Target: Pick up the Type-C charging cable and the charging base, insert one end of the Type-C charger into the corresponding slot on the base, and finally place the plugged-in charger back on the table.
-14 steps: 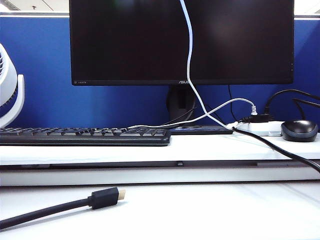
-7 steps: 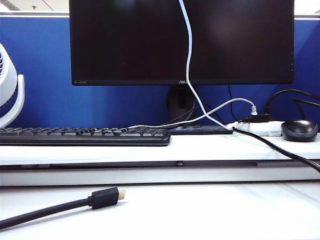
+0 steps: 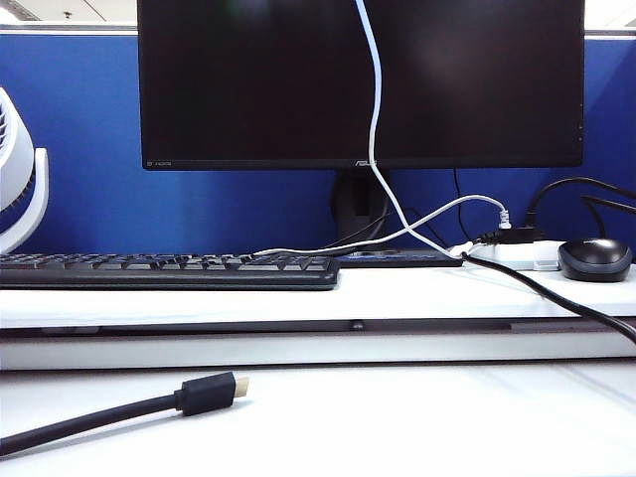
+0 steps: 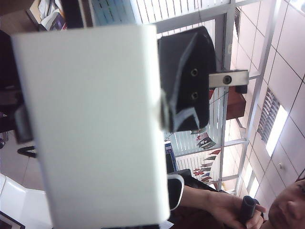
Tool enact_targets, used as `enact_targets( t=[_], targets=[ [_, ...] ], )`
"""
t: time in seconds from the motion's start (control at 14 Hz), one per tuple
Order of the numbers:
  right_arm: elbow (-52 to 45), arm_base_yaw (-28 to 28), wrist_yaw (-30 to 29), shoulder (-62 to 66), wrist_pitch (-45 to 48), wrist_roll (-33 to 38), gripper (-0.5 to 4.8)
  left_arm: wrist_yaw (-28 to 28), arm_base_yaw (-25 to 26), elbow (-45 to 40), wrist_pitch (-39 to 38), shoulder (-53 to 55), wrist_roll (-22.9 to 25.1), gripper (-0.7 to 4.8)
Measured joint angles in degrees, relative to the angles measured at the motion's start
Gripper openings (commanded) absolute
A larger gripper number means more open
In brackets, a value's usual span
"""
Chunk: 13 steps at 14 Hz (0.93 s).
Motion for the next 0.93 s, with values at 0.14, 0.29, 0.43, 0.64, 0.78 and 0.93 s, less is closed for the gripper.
enact_targets(
  t=[0.14,0.29,0.43,0.64,0.78,0.93],
  targets=[
    [0.02,0.0,1.38,0.07,0.17,-0.02,-0.01,-1.95,-0.02,0.0,-0.02,-0.02,0.24,-0.06],
    [0.02,0.0,2.1,0.11,0.48,-0.24,-0.01,-3.89,-0.07,0.0,-0.13,-0.07,0.7,-0.06],
    [0.11,0.37,4.37,0.11,0.68,-0.42,-0.01,-6.36,-0.13,0.04,-0.26,-0.17,1.05,-0.06],
    [0.13,0.59,6.01,0.48,1.2,-0.5,-0.01,-10.64,-0.15,0.04,-2.67,-0.42,2.89,-0.06],
    [0.13,2.29,8.59,0.59,1.18,-0.63,-0.01,-11.43,-0.13,0.11,-4.13,-0.59,4.11,-0.06],
    [0.13,2.54,8.79,0.59,1.16,-0.68,-0.01,-10.88,-0.15,0.22,-4.11,-0.66,4.35,0.19]
  ],
)
